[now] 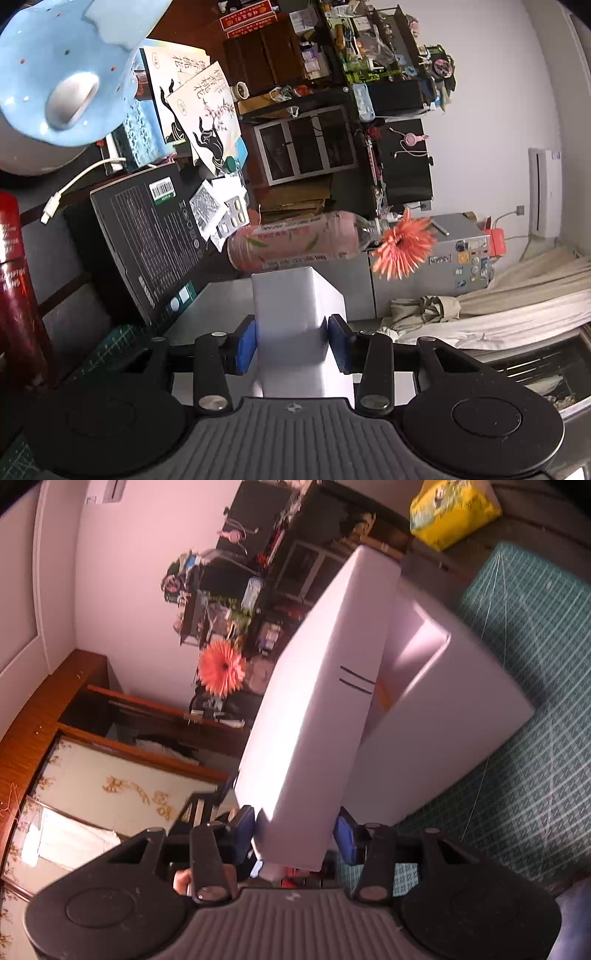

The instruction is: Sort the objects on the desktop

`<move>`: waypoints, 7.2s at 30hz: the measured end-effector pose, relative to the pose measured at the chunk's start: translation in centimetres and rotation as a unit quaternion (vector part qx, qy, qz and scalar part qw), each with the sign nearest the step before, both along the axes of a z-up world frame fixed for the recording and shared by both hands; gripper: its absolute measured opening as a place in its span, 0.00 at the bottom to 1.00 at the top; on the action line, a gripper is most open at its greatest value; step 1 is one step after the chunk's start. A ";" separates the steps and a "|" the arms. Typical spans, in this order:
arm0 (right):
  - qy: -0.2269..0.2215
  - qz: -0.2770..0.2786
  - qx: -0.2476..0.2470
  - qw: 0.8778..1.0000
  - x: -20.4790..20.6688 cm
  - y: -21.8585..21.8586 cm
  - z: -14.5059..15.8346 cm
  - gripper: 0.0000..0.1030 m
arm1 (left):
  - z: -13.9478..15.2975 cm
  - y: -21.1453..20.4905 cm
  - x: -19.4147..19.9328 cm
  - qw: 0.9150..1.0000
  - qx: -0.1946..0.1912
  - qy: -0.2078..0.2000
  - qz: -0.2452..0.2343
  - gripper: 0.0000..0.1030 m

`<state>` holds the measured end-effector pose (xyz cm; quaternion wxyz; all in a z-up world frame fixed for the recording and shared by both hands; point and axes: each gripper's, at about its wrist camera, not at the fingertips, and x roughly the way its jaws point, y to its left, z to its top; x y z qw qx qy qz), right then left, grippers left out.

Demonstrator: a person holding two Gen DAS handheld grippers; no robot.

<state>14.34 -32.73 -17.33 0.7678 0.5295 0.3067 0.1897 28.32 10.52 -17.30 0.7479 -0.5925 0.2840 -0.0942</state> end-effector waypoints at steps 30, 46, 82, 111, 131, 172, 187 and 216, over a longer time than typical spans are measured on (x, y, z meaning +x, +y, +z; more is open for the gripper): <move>-0.004 -0.097 0.000 0.995 0.8 -5.0 -0.6 0.44 | 1.1 -2.7 -5.5 1.000 0.001 -0.006 -0.024 0.39; 0.008 -0.124 -0.003 0.992 1.0 -5.9 -1.2 0.44 | 0.8 -3.4 -8.0 1.000 -0.002 0.005 -0.029 0.39; 0.012 -0.135 -0.023 0.990 1.6 -6.4 -1.2 0.44 | 5.9 -0.1 -7.7 0.985 0.163 -0.050 -0.004 0.41; 0.009 -0.144 -0.050 0.988 1.3 -6.5 -0.6 0.46 | 4.0 -3.0 -6.1 0.974 0.215 -0.031 -0.067 0.15; 0.015 -0.177 -0.109 0.978 1.4 -6.7 0.1 0.36 | 3.9 -2.9 -6.1 0.976 0.203 -0.031 -0.067 0.15; 0.006 -0.181 -0.143 0.973 2.8 -7.0 -0.5 0.40 | 2.1 -1.8 -5.8 0.983 0.176 -0.003 -0.048 0.32; 0.047 -0.168 -0.014 0.985 4.0 -8.2 -5.0 0.53 | -1.3 -1.5 -4.8 0.994 0.094 0.014 -0.051 0.48; 0.055 -0.161 0.017 0.985 4.3 -8.2 -5.8 0.59 | -2.1 -0.9 -4.8 0.996 0.074 0.029 -0.040 0.54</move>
